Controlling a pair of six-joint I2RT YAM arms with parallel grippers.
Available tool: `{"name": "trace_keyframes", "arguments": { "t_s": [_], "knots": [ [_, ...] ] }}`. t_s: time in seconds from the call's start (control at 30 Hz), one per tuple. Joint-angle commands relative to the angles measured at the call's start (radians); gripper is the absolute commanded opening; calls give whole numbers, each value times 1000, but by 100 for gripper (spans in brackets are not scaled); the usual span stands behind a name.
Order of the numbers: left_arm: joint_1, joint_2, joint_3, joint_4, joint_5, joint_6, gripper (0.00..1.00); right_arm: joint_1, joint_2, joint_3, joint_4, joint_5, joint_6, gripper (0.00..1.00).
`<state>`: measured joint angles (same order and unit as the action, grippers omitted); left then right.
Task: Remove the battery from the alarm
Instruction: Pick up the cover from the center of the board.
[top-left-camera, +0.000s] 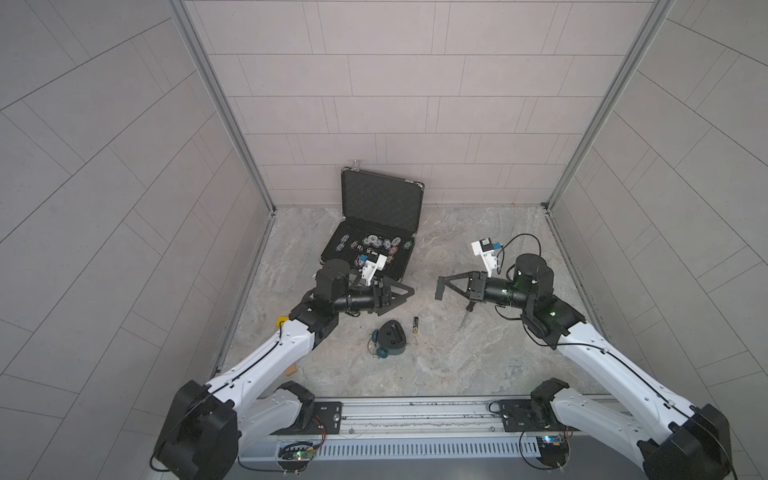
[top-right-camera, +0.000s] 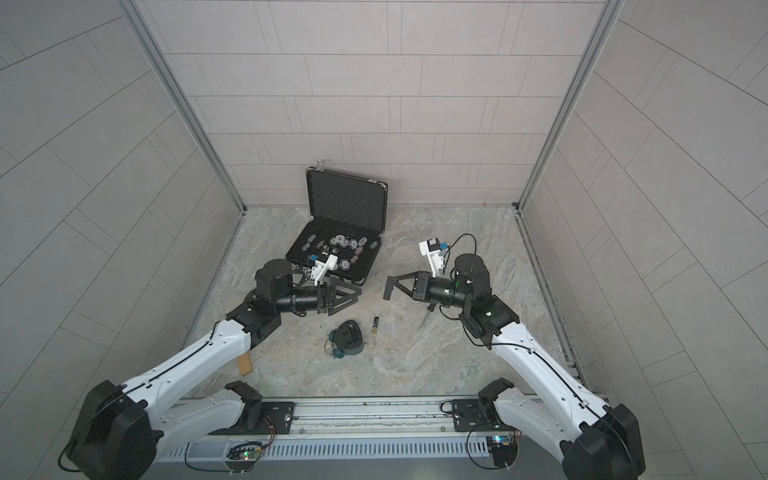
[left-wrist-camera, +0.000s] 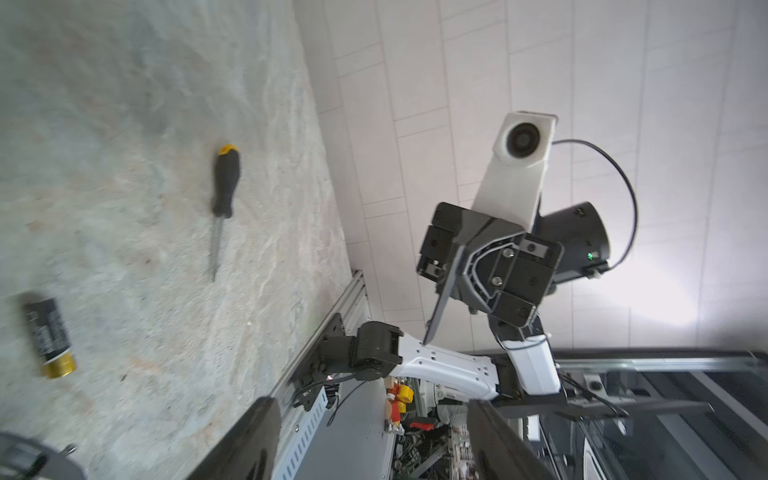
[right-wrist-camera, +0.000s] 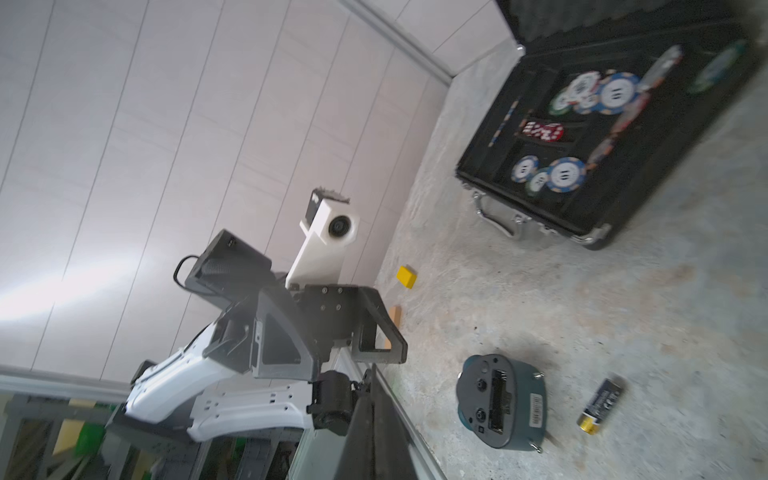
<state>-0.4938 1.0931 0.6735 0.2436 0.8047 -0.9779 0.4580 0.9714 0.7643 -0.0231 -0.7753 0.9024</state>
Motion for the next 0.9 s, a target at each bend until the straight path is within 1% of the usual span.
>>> {"name": "trace_keyframes", "arguments": {
  "t_s": [0.0,0.1,0.2,0.4,0.57,0.63,0.77,0.87],
  "knots": [
    [-33,38,70,46,110,11,68,-2,16,60,-72,-149,-157,3],
    [-70,68,112,24,120,34,62,-1,28,84,-80,-177,-175,2],
    [-92,102,136,4,127,49,58,0,29,90,-67,-187,-171,2],
    [-139,134,156,48,138,30,43,3,30,87,-57,-196,-166,2],
    [-151,155,161,89,139,9,29,7,35,89,-49,-201,-162,3],
    [-154,158,161,98,138,1,26,10,37,89,-45,-204,-160,3],
    [-157,159,162,117,144,-3,11,13,39,87,-36,-207,-155,3],
    [-157,158,157,121,147,5,0,15,39,87,-27,-205,-145,5]
  ]
}}
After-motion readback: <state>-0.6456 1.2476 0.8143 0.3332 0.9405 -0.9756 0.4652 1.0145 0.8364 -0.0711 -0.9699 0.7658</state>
